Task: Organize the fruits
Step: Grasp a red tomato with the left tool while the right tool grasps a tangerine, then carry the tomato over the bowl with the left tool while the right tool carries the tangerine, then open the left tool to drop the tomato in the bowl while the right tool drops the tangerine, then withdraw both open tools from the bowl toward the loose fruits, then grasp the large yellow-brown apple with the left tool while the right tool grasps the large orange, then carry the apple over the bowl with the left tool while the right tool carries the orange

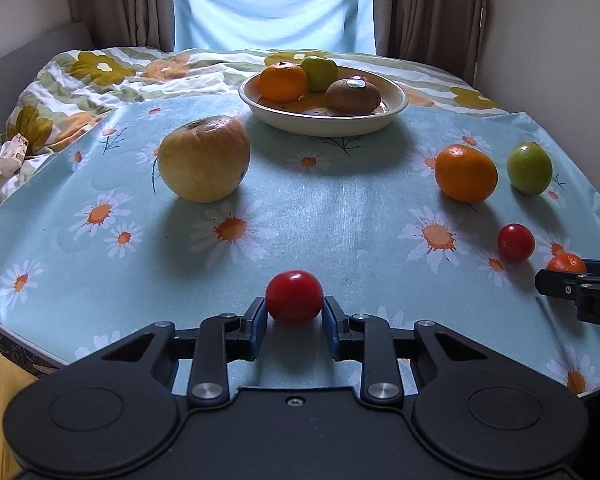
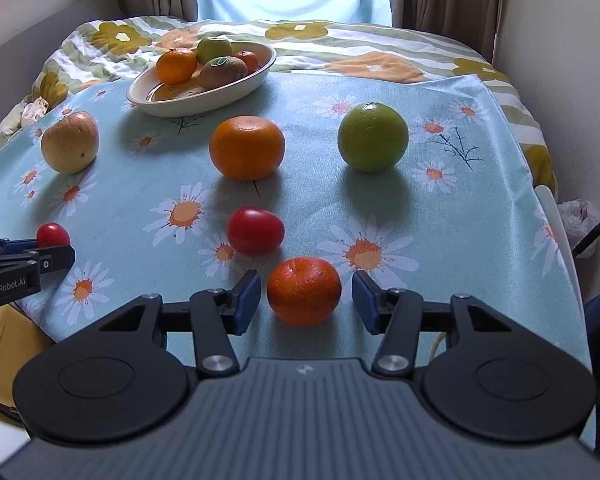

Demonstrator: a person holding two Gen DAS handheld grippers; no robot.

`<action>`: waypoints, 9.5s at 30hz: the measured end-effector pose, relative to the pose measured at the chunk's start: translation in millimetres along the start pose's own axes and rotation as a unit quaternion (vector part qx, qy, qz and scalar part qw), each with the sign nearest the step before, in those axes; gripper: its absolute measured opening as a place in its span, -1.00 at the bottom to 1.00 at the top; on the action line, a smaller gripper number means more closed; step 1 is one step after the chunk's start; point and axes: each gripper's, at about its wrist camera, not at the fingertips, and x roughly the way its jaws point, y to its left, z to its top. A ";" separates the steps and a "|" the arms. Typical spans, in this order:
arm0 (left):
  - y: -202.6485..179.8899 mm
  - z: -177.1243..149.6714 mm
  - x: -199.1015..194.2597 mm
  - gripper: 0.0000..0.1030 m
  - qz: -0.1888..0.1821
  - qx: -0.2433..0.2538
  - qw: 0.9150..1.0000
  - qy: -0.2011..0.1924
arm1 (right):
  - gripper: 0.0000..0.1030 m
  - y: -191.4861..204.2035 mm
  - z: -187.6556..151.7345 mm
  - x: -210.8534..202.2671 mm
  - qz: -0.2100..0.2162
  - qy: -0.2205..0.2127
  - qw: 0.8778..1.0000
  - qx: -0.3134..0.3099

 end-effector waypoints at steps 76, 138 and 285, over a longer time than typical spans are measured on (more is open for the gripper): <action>2.5 240.2 101.6 -0.36 -0.065 0.090 0.994 -0.014 | 0.02 44.4 255.1 86.2 0.017 -0.009 0.999 0.044; 80.9 224.5 79.4 0.81 -0.026 0.030 0.998 -0.047 | 0.93 93.8 271.6 156.9 0.048 -0.021 0.999 -0.006; 65.6 177.0 -22.1 0.50 -0.098 0.049 0.991 -0.073 | 0.43 102.9 178.1 -24.4 -0.017 -0.056 0.997 0.057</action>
